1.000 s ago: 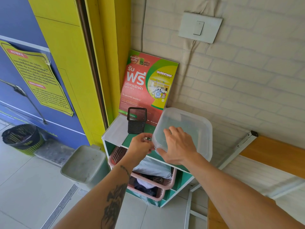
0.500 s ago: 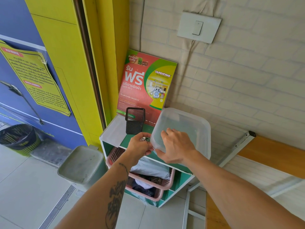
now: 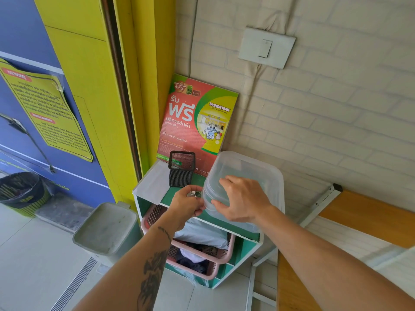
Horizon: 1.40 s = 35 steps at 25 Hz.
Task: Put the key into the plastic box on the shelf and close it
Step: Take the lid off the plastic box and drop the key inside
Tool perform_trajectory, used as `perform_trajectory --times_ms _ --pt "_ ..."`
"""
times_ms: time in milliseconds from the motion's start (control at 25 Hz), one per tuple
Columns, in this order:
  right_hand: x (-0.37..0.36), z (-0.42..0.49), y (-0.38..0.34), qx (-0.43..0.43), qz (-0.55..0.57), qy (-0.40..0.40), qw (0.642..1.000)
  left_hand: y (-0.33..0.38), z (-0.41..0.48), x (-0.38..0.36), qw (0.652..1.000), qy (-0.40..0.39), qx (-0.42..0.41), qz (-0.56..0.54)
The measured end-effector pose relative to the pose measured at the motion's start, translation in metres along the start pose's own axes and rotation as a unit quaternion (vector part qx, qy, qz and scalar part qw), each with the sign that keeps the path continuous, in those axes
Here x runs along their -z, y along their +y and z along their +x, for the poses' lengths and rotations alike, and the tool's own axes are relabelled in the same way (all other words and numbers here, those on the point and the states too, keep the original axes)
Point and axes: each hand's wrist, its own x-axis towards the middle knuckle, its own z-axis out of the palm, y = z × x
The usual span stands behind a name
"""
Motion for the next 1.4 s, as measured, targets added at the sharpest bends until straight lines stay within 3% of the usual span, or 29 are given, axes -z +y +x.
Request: perform_trajectory --times_ms 560,760,880,1120,1400 --pt "0.021 -0.015 0.009 -0.009 0.015 0.065 0.998 0.008 -0.010 -0.004 0.993 0.034 -0.035 0.110" --pt "0.008 -0.027 0.004 -0.022 0.008 0.056 0.998 0.032 -0.014 -0.013 0.947 0.113 -0.132 0.272" --pt "-0.004 -0.033 -0.004 -0.032 0.006 0.059 0.998 0.052 -0.013 -0.027 0.927 0.109 -0.188 0.305" --pt "-0.016 -0.035 -0.008 -0.025 0.011 0.092 0.995 0.063 -0.003 -0.046 0.903 0.108 -0.178 0.375" --pt "-0.017 -0.039 0.003 -0.016 0.075 0.101 0.992 0.061 -0.003 -0.055 0.904 0.121 -0.174 0.371"
